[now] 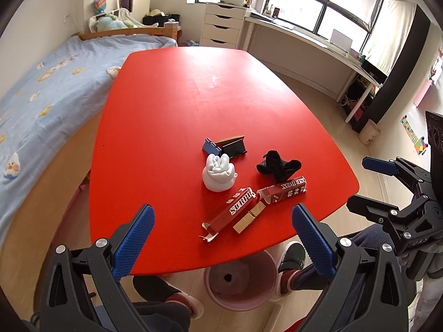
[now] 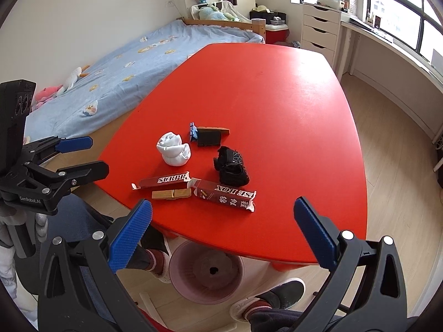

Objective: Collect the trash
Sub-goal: 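Grasp the black shoe with the right tool while the left tool grasps the white towel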

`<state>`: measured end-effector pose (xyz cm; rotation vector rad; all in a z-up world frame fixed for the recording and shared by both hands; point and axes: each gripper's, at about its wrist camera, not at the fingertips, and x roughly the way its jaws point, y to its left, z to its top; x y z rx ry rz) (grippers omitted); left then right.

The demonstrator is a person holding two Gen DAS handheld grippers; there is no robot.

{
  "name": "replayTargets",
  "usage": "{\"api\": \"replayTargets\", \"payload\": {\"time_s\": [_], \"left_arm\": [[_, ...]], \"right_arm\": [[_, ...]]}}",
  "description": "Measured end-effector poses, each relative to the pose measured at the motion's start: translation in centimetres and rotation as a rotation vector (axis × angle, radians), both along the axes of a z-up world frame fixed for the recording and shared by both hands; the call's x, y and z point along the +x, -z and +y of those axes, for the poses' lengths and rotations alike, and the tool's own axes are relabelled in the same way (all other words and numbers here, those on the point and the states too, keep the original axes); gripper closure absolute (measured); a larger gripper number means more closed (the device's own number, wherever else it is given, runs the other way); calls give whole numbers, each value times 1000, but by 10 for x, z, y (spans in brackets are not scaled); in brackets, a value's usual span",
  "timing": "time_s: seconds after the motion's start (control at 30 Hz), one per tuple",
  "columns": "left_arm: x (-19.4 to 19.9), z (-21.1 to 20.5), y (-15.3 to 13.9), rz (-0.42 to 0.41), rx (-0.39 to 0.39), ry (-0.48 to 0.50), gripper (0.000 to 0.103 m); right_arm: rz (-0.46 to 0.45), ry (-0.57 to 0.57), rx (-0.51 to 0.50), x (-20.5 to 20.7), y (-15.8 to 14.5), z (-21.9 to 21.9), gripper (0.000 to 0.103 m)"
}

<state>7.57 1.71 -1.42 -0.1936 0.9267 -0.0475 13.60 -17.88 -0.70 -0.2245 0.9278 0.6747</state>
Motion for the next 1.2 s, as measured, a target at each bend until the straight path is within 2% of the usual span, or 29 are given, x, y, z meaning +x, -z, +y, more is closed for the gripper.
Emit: {"api": "replayTargets", "payload": {"time_s": [0.23, 0.53, 0.7, 0.83, 1.2], "left_arm": [[42, 5, 5, 68, -1, -2, 8], [88, 11, 30, 207, -16, -29, 8], [104, 14, 50, 279, -26, -55, 8], [114, 14, 61, 307, -53, -81, 8], [128, 13, 82, 372, -41, -118, 8]], "right_arm": [[32, -36, -65, 35, 6, 25, 3], [106, -78, -162, 69, 37, 57, 3], [158, -74, -188, 83, 56, 66, 3], [180, -65, -204, 92, 67, 70, 3], [215, -38, -240, 105, 89, 76, 3]]}}
